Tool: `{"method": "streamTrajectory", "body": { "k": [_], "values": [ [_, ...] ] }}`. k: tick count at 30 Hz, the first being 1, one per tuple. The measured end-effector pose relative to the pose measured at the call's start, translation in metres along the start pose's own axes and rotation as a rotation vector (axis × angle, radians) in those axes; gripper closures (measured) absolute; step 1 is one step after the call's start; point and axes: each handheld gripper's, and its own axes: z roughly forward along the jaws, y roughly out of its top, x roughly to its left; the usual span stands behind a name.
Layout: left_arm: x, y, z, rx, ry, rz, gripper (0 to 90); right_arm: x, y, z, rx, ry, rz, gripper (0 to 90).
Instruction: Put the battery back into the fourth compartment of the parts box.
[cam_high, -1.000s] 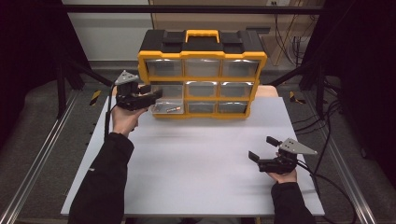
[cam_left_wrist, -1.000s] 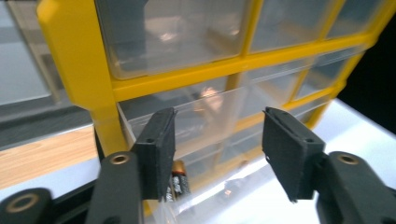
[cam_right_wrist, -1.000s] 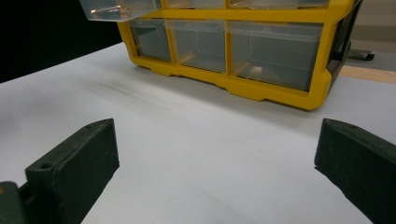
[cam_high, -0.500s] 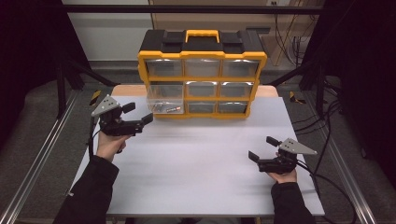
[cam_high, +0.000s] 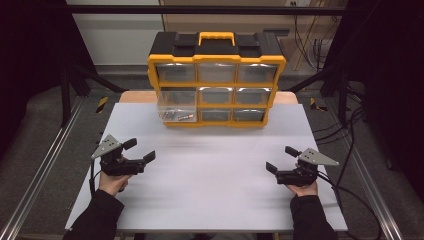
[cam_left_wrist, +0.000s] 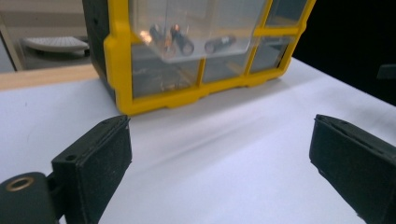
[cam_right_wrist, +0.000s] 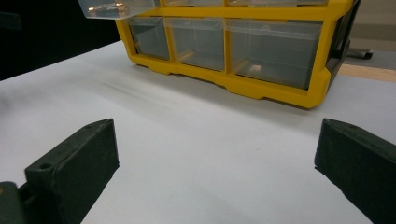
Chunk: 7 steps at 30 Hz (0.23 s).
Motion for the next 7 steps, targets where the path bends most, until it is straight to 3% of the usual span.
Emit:
{"method": "streamTrajectory", "body": {
  "k": [5,7],
  "values": [
    [0.002,-0.014,-0.001,0.032,0.026,0.018,5.0,0.0,0.0,0.0,0.0,-0.002,-0.003,0.2],
    [0.003,-0.017,-0.001,0.035,0.027,0.006,5.1,0.0,0.0,0.0,0.001,0.0,0.0,0.2]
  ]
}}
